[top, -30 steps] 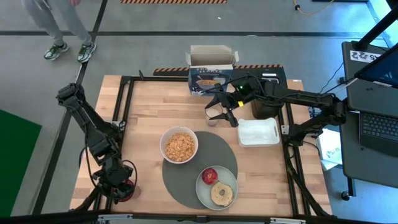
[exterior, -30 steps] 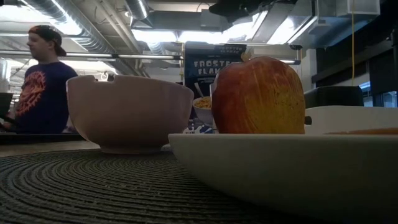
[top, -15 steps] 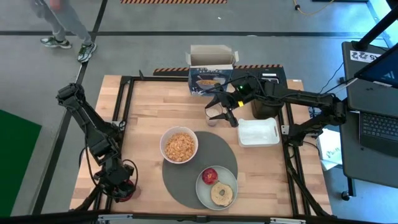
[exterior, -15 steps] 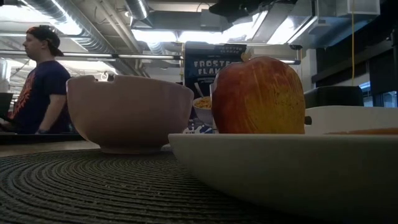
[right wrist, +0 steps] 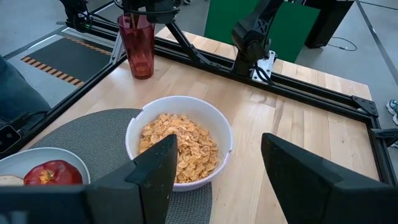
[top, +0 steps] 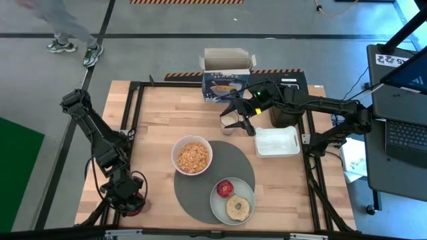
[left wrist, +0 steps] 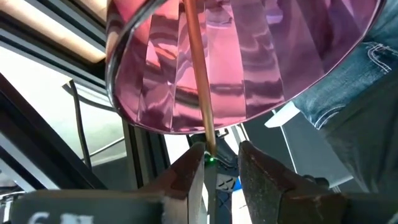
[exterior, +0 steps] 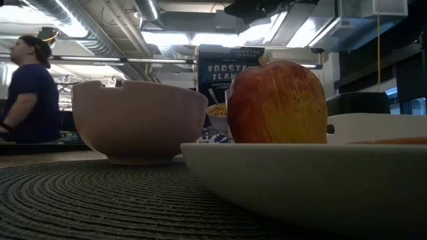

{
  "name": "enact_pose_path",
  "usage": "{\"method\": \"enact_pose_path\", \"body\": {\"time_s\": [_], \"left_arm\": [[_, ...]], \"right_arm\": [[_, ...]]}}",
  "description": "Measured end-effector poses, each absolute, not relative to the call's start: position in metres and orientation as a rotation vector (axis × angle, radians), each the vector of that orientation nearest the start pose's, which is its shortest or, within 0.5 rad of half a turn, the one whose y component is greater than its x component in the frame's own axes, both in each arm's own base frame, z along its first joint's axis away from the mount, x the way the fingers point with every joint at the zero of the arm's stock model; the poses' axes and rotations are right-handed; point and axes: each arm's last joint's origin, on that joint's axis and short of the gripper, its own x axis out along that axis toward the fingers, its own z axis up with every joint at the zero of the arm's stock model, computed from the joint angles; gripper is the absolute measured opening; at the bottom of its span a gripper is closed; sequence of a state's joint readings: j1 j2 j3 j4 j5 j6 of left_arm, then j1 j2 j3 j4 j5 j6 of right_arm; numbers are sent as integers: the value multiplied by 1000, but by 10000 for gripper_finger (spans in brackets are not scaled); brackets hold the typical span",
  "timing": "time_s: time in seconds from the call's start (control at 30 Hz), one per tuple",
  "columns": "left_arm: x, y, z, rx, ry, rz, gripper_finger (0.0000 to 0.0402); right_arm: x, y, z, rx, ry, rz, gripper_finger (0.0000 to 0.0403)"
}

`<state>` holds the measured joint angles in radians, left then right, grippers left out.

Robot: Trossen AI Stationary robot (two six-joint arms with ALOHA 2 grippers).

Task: Arrange a breakfast setting
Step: Put the gold spoon on the gray mat to the right of the white bowl

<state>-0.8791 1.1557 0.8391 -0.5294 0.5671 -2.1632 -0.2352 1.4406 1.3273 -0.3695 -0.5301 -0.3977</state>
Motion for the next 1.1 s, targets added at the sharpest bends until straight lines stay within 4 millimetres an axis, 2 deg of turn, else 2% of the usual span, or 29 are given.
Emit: {"method": "enact_pose_path", "body": {"time_s": [0.37, 0.73, 1.1], "left_arm": [[132, -184, 257, -1465, 1849, 191, 85], [132, -183, 256, -1462, 1845, 206, 10], [133, -184, 259, -1462, 1837, 182, 1]], "right_arm": [[313, -60, 354, -207, 384, 372, 233], [313, -60, 354, -201, 385, 372, 233], [313, -60, 354, -200, 385, 371, 233]]}}
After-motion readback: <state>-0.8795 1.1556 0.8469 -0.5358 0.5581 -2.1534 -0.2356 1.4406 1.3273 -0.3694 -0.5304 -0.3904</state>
